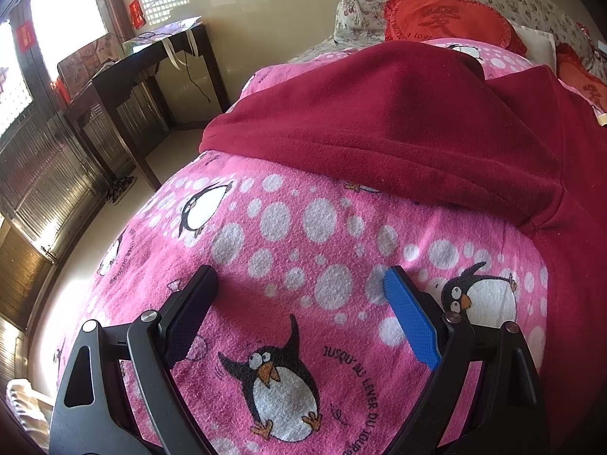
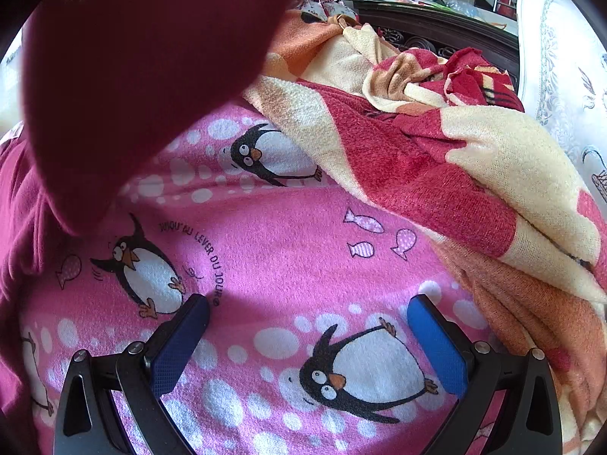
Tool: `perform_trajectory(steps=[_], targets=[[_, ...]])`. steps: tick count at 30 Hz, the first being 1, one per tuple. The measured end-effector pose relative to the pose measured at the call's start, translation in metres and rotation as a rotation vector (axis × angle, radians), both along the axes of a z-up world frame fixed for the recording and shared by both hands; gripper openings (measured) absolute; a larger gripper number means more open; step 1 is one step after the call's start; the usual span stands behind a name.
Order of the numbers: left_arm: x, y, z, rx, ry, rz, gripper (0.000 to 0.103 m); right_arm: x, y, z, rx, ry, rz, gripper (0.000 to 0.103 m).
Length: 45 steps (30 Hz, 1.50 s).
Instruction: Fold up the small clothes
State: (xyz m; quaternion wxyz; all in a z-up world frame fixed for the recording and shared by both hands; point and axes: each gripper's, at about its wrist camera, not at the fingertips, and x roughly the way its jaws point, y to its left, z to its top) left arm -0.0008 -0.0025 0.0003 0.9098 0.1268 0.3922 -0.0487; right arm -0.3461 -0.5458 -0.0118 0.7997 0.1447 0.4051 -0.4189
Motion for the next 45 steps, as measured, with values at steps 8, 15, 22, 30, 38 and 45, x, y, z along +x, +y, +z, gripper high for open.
perform_trajectory(steps=[8,15,22,30,38,45], targets=[[-0.001,-0.004,0.0,0.019,0.007,0.006,0.09,-0.002,0.002,0.001,0.0,0.0,0.0,0.103],[-0.024,-0.008,0.016,0.003,0.038,-0.08,0.09,-0.001,0.002,0.001,-0.001,-0.002,0.001,0.103],[-0.07,-0.021,0.049,-0.065,0.008,-0.198,0.09,-0.003,0.012,0.014,0.082,0.086,0.007,0.103],[-0.105,-0.049,0.07,-0.104,0.013,-0.266,0.09,-0.024,0.1,0.082,0.054,-0.005,0.124,0.102],[-0.126,-0.061,0.083,-0.128,0.027,-0.31,0.09,-0.007,0.175,0.124,0.122,-0.149,0.223,0.102],[-0.134,-0.063,0.09,-0.149,0.034,-0.309,0.09,0.033,0.22,0.134,0.095,-0.128,0.302,0.102]])
